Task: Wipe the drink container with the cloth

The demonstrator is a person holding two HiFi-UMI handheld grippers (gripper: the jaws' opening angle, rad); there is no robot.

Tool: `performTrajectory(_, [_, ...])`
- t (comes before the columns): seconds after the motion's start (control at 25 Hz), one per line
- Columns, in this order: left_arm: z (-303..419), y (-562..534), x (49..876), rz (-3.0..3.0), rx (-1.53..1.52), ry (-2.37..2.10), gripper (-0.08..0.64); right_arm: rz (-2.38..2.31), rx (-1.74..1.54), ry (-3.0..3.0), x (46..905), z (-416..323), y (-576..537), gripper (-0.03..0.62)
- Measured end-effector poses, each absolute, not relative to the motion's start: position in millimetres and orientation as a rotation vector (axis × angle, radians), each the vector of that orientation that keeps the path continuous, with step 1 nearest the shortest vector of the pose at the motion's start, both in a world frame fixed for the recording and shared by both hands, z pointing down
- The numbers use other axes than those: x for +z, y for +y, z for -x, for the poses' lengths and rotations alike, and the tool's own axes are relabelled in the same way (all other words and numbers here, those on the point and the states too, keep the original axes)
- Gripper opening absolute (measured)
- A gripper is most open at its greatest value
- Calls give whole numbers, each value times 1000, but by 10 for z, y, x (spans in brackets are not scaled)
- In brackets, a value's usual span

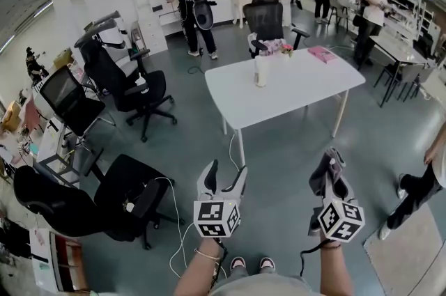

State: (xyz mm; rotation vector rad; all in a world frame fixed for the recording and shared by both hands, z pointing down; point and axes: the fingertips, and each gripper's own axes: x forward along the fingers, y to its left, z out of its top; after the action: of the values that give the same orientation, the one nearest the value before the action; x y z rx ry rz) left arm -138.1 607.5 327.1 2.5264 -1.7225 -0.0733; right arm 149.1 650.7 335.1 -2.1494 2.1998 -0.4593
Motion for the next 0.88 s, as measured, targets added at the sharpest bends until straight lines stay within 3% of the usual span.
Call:
performTrajectory(0.24, [1339,6079,3325,-2532,-37,-1701,425,2157,-471,2195,3369,-1560,6524,72])
performTrajectory(0.88, [939,5759,3496,-2472,-9,-1785,425,2114,-546,2190,3648,-2267,6148,72])
